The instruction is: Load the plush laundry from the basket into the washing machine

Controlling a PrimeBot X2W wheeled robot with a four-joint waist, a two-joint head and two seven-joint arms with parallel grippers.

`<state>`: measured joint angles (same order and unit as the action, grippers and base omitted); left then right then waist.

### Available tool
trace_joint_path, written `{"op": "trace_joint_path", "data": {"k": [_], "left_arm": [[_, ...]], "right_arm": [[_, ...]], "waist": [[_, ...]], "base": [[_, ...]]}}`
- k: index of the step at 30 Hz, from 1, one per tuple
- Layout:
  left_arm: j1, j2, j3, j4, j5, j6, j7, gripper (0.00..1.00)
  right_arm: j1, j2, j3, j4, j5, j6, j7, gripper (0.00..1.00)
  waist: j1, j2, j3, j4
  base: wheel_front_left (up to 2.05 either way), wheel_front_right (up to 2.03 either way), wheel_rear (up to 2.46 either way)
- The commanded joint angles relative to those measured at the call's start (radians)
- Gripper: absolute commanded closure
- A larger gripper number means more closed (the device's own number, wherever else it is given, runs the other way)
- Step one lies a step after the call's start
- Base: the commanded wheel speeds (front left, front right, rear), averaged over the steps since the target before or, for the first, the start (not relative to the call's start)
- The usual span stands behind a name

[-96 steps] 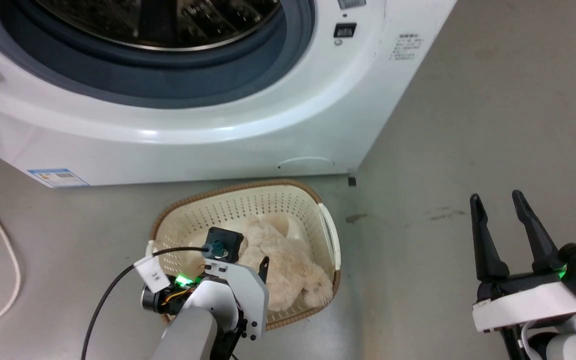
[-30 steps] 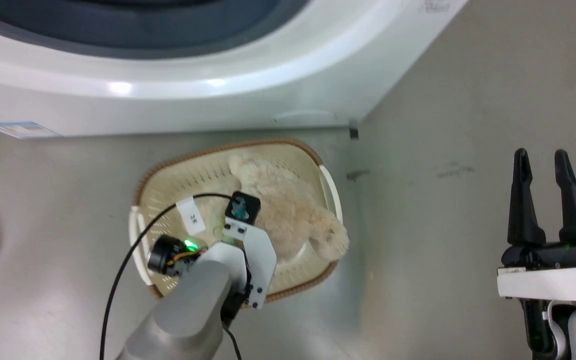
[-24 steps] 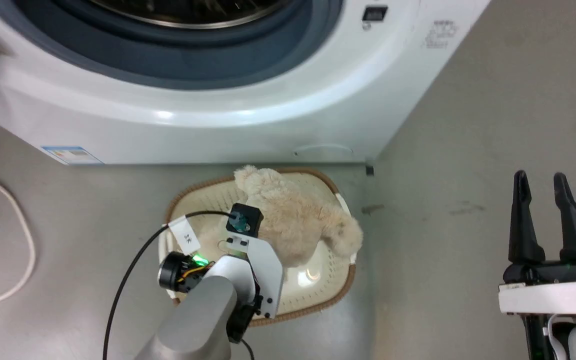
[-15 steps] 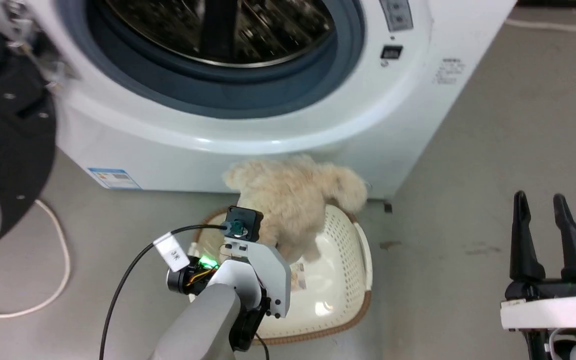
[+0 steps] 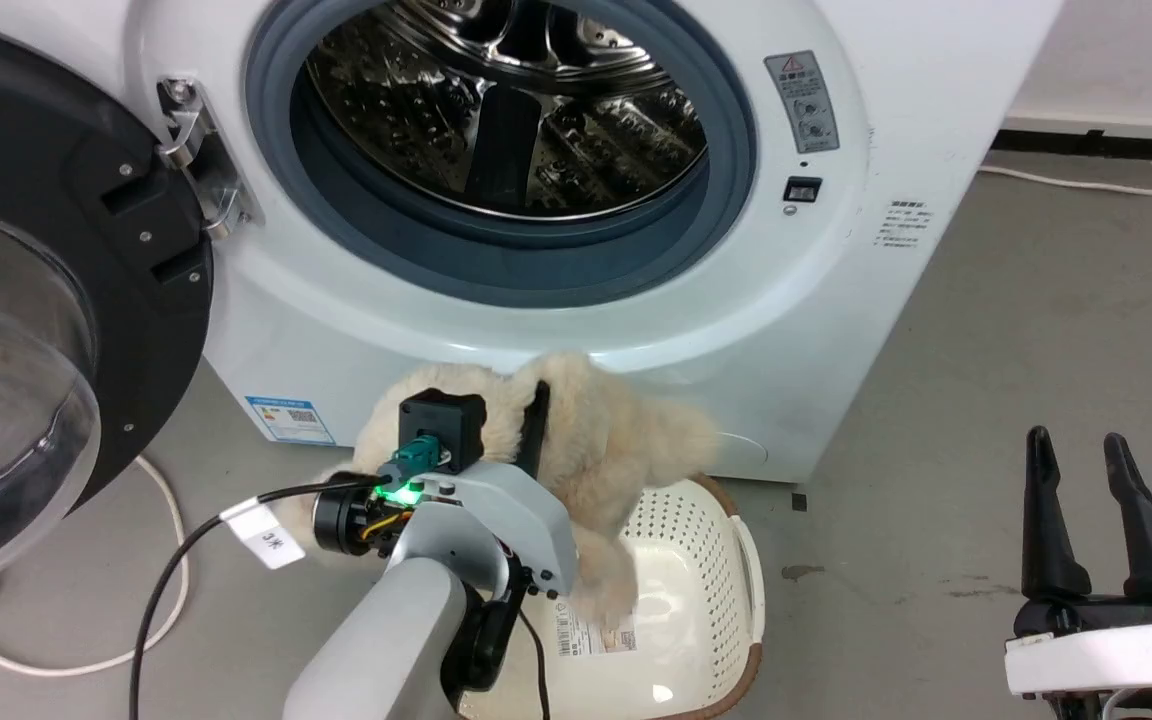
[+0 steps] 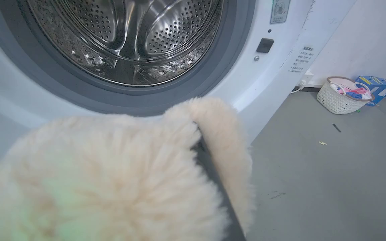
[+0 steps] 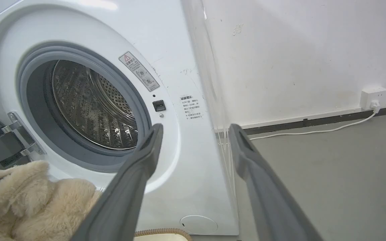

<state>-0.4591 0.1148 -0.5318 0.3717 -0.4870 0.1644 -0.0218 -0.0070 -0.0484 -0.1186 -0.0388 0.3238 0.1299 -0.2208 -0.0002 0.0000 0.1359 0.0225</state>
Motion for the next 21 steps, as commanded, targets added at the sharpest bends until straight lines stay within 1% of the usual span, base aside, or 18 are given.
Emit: {"op": "trace_joint_path", "data": {"k": [1,9,17,21], "left_arm": [[0.0,0.005,0.007,-0.012,0.004,0.004,-0.015,1.0],[-0.075,0.016,0.04,0.004,0.002,0.017,-0.031,1.0],[-0.223,0.043,0.077,0.077,0.013,0.019,-0.044,1.0],[-0.292,0.062,0.095,0.121,0.024,0.019,-0.07,1.0]], "right_arm": [[0.012,-0.002,-0.002,-0.002,0.0,0.001,0.004,0.0],[0.02,-0.002,-0.01,-0.017,0.002,0.001,0.009,0.0],[0.012,-0.002,-0.014,-0.029,0.003,0.001,0.012,0.0],[0.0,-0.002,-0.012,-0.034,0.005,0.001,0.011,0.0]], "waist": [[0.0002,0.0,-0.003,-0.004],[0.0002,0.0,0.002,-0.033],[0.0002,0.0,0.034,-0.078],[0.0002,0.0,0.059,-0.104]], "base": [[0.0,0.0,0.0],[0.0,0.0,0.0],[0.0,0.0,0.0],[0.0,0.0,0.0]]}}
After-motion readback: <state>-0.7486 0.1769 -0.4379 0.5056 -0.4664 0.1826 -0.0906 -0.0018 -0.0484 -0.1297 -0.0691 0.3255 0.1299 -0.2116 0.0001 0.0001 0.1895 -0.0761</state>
